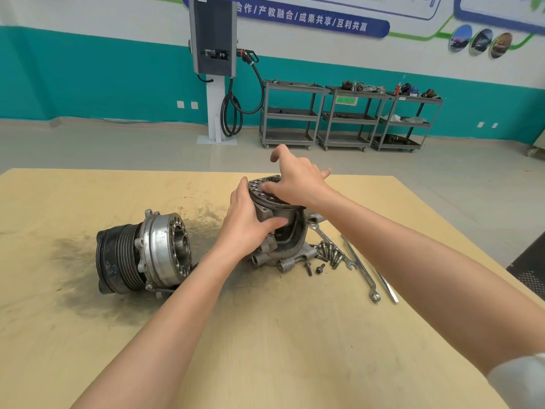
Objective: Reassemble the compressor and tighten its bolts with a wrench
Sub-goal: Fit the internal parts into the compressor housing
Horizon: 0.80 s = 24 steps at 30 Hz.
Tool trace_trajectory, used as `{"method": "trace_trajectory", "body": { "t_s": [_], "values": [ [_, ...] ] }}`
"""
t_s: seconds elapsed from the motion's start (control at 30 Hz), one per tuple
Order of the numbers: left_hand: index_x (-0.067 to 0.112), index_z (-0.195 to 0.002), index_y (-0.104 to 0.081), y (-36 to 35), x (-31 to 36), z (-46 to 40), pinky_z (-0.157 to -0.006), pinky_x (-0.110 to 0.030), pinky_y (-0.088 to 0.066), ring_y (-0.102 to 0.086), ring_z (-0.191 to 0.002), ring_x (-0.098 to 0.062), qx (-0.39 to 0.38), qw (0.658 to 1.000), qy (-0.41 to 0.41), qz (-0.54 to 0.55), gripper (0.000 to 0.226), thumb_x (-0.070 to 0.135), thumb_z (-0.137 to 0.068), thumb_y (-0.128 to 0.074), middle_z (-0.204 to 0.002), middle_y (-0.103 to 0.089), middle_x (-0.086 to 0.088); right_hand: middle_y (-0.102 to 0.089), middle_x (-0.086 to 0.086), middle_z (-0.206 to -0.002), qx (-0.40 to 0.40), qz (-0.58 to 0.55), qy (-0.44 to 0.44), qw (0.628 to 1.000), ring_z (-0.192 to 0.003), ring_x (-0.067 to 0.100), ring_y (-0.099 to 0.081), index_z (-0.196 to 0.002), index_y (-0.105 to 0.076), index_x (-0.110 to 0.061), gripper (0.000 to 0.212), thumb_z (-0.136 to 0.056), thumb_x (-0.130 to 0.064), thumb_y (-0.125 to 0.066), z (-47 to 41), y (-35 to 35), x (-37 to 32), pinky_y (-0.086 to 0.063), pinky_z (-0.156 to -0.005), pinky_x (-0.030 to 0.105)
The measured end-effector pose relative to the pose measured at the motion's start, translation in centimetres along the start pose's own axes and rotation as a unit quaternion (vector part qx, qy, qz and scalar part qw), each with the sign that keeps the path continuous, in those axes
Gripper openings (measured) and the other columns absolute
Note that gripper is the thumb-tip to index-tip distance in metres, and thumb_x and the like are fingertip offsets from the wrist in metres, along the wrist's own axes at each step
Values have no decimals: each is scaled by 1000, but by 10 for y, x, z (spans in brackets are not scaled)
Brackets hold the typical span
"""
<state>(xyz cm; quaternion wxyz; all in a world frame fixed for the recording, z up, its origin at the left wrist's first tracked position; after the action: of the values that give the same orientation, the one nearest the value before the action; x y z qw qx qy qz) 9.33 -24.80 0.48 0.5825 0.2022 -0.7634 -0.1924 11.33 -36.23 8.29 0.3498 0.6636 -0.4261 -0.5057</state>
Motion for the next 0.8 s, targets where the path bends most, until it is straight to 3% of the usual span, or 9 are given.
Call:
{"method": "trace_trajectory", "body": {
  "t_s": [0.23, 0.67, 0.8],
  "values": [
    [17, -155, -4, -1, -1, -1, -94, -23, -22, -27, -143, -21, 4, 1000, 5, 3, 115, 41, -74, -82, -159, -20, -4, -59, 1, -92, -25, 2, -11, 1000, -107, 34, -55, -118, -43, -20, 48, -86, -42, -71, 5, -13, 7, -12, -108, 74],
    [16, -155, -5, 1, 3, 2, -108, -33, -29, -28, -143, -22, 5, 1000, -5, -10, 114, 41, -74, -81, -159, -20, -5, -52, -1, -104, -86, -26, -29, 996, -118, 29, -49, -121, -45, -20, 46, -87, -38, -71, 4, -8, 4, -13, -111, 69],
    [15, -155, -6, 2, 4, 3, -105, -28, -26, -26, -144, -21, 8, 1000, -8, -9, 113, 41, -74, -81, -159, -20, -4, -56, 2, -114, -95, -30, -35, 994, -118, 30, -48, -123, -45, -20, 48, -87, -38, -71, 5, -7, 3, -17, -111, 68]
  ]
}}
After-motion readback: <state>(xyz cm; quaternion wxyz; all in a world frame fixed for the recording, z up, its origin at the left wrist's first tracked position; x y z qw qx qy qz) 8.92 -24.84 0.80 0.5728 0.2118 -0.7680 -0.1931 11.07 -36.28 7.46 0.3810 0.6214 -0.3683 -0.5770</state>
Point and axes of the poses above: each hand's wrist, its own z-axis away from the middle knuckle, its own y-axis out of the back of the hand, x = y × z, the point moved 4 cm from there along -z, towards the middle knuckle
